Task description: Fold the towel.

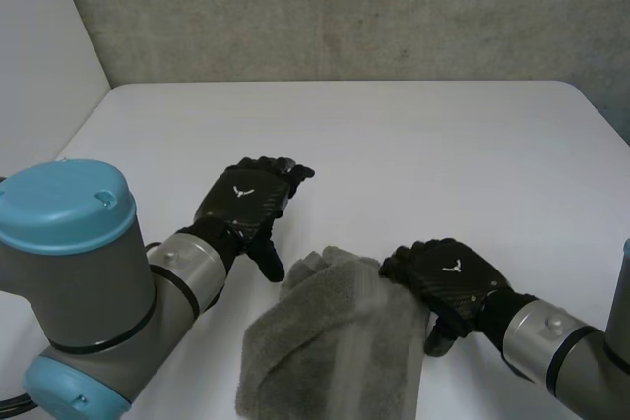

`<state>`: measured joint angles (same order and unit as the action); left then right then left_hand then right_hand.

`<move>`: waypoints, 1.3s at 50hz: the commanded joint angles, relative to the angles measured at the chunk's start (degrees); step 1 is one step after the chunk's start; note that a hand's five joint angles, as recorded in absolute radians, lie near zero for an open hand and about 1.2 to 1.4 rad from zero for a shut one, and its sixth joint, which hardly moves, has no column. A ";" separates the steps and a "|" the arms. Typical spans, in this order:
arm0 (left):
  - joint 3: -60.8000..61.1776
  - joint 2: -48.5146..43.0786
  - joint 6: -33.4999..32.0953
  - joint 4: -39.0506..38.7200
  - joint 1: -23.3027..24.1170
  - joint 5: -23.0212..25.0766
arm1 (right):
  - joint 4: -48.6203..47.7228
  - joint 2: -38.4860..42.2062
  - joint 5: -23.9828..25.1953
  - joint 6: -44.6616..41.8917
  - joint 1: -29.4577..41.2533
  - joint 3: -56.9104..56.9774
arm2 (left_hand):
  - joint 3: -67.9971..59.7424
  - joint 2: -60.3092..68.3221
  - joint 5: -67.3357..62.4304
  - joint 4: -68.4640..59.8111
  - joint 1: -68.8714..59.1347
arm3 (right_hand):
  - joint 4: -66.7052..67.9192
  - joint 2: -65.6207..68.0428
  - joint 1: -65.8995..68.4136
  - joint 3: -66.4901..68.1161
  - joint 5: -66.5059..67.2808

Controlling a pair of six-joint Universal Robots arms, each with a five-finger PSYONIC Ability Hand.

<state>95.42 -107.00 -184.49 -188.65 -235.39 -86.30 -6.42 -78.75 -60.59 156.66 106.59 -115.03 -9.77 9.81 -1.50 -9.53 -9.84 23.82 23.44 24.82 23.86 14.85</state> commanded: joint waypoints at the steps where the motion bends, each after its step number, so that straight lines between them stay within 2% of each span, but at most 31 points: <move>1: 0.12 -0.05 0.09 -0.23 -0.68 -0.01 | -4.81 -0.09 -0.40 8.80 1.61 0.68 | -1.62 1.58 0.11 -1.87 -1.55 | 56.00 56.38 55.00 55.95 54.97; 2: 0.12 -0.14 0.09 -0.23 -0.77 -0.01 | -6.74 -0.27 -0.75 12.66 1.52 1.20 | -1.62 1.58 0.11 -1.87 -1.55 | 56.18 56.56 55.18 56.13 55.15; 3: 0.12 -0.14 0.09 -0.23 -0.77 -0.01 | -6.76 -0.27 -0.76 12.70 1.52 1.21 | -1.62 1.58 0.11 -1.87 -1.55 | 56.18 56.56 55.18 56.14 55.15; 5: 0.12 -0.05 0.09 -0.23 -0.68 -0.01 | -11.22 -0.18 -3.20 21.19 0.30 3.74 | -1.62 1.58 0.11 -1.87 -1.55 | 56.18 56.56 55.18 56.14 55.15; 6: 0.12 -0.05 0.09 -0.23 -0.68 -0.01 | -11.24 -0.18 -3.22 21.23 0.29 3.76 | -1.62 1.58 0.11 -1.87 -1.55 | 56.18 56.56 55.18 56.14 55.15; 7: 0.12 -0.05 0.09 -0.23 -0.68 -0.01 | -13.33 -0.09 -5.74 24.36 -1.63 5.58 | -1.62 1.58 0.11 -1.87 -1.55 | 56.18 56.56 55.18 56.14 55.15; 8: 0.12 -0.05 0.09 -0.23 -0.68 -0.01 | -13.35 -0.09 -5.77 24.39 -1.64 5.60 | -1.62 1.58 0.11 -1.87 -1.55 | 56.18 56.56 55.18 56.14 55.15; 10: 0.12 -0.14 0.09 -0.23 -0.68 -0.01 | -16.24 0.87 -11.54 25.71 -6.11 8.49 | -1.62 1.58 0.11 -1.87 -1.55 | 56.18 56.56 55.18 56.14 55.15; 11: 0.12 -0.14 0.09 -0.23 -0.68 -0.01 | -16.25 0.87 -11.57 25.71 -6.13 8.50 | -1.62 1.58 0.11 -1.87 -1.55 | 56.18 56.56 55.18 56.14 55.15; 13: 0.29 -0.14 0.09 -0.23 -0.68 -0.01 | -17.13 3.06 -15.24 23.96 -8.67 10.17 | -1.62 1.58 0.11 -1.87 -1.55 | 56.18 56.56 55.18 56.14 55.15; 16: 0.38 -0.23 0.09 -0.23 -0.68 -0.01 | -17.56 4.38 -17.62 21.77 -9.29 10.00 | -1.62 1.58 0.11 -1.87 -1.55 | 56.18 56.56 55.18 56.14 55.15; 22: 0.47 -0.58 0.18 -0.14 -0.68 0.17 | -20.02 5.71 -18.77 17.54 -10.52 8.68 | -1.79 1.75 -0.06 -2.03 -1.72 | 56.18 56.56 55.18 56.14 55.15; 29: 0.64 -1.46 0.36 -0.14 -0.24 0.43 | -20.73 5.53 -17.98 17.27 -13.77 8.33 | -2.80 2.75 -1.07 -3.04 -2.73 | 56.18 56.56 55.18 56.14 55.15; 36: 0.73 -4.53 0.80 0.47 0.81 6.75 | -20.30 5.88 -17.90 17.19 -14.21 8.07 | -8.50 8.46 -6.77 -8.74 -8.43 | 56.18 56.56 55.18 56.14 55.15; 39: 0.73 -5.24 0.80 0.56 1.51 8.08 | -20.29 5.88 -17.89 17.19 -14.21 8.06 | -10.36 10.32 -8.63 -10.61 -10.30 | 56.18 56.56 55.18 56.14 55.15; 53: -0.15 -9.63 0.71 2.85 3.80 9.31 | -20.21 5.62 -18.25 17.10 -14.30 8.24 | -17.77 17.73 -16.04 -18.01 -17.70 | 56.18 56.56 55.18 56.14 55.15; 58: -0.85 -12.10 0.89 2.93 5.21 11.51 | -20.12 5.53 -18.33 17.10 -14.21 8.06 | -25.17 25.13 -23.44 -25.42 -25.10 | 56.18 56.56 55.18 56.14 55.15; 60: -1.29 -13.32 1.50 2.93 6.08 11.68 | -20.12 5.36 -18.42 17.10 -14.21 7.80 | -39.54 39.50 -37.81 -39.79 -39.48 | 56.18 56.56 55.18 56.14 55.15; 61: -1.29 -13.33 1.50 2.93 6.08 11.68 | -20.12 5.36 -18.42 17.10 -14.21 7.80 | -39.64 39.59 -37.91 -39.88 -39.57 | 56.18 56.56 55.18 56.14 55.15; 63: -2.25 -13.76 2.20 2.85 6.43 11.16 | -20.12 5.18 -18.51 17.10 -14.13 7.80 | -70.07 70.02 -68.34 -70.31 -70.00 | 56.18 56.56 55.18 56.14 55.15; 65: -3.13 -13.42 2.73 2.93 6.44 10.72 | -20.12 5.09 -18.42 17.10 -14.13 7.71 | -70.23 70.19 -68.50 -70.47 -70.16 | 56.18 56.56 55.18 56.14 55.15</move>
<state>94.12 -119.85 -183.11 -185.68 -229.65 -74.95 -26.56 -73.34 -78.98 173.76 92.38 -107.10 -52.58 53.55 -42.77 -52.76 -53.00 76.68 76.10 76.82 76.00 66.72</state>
